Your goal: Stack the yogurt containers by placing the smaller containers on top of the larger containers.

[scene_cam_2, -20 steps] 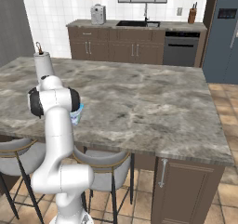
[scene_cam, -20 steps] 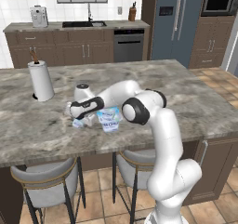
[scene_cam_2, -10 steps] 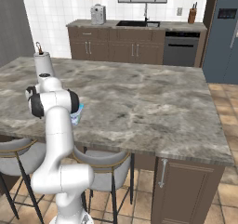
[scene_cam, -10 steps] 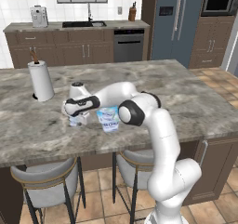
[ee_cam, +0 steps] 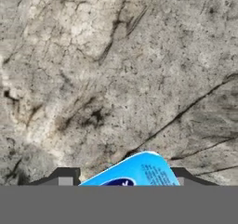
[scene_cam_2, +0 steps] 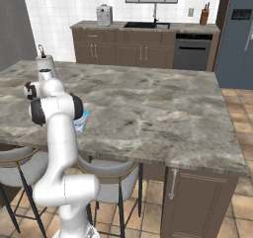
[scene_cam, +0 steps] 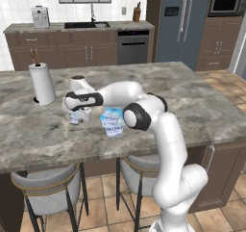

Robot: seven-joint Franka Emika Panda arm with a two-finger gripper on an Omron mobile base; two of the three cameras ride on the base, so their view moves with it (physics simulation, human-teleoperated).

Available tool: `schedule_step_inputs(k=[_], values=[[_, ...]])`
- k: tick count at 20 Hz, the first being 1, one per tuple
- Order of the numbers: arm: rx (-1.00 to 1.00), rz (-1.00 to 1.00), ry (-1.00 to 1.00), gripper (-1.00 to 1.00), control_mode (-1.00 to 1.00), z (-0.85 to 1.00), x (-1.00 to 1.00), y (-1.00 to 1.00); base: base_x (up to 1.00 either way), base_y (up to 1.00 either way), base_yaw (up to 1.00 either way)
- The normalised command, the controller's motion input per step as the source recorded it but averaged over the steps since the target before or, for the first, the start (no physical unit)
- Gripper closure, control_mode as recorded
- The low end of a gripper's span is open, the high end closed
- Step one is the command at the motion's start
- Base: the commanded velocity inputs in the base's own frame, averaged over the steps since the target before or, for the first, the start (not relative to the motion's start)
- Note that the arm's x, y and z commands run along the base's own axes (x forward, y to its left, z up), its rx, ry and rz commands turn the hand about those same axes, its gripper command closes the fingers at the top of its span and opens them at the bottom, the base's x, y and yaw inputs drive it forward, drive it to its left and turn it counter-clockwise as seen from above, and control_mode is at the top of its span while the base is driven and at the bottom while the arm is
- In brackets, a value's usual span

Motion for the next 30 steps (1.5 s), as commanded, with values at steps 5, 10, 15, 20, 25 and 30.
schedule_step_inputs(k=[5,10,15,20,25,30], values=[[0.00,0.00,0.00,1.00,-1.00,0.61,-0.20,-0.13,0.00,0.00,0.00],[0.00,0.00,0.00,1.00,-1.00,0.46,-0.43,-0.30,0.00,0.00,0.00],[0.00,-0.02,0.00,1.00,-1.00,0.29,-0.60,-0.45,0.00,0.00,0.00],[0.00,-0.03,0.00,1.00,-1.00,0.19,-0.72,-0.54,0.00,0.00,0.00],[0.00,-0.02,0.00,1.00,-1.00,0.24,-0.68,-0.46,0.00,0.00,0.00],[0.00,0.00,0.00,1.00,-1.00,0.53,-0.37,-0.21,0.00,0.00,0.00]])
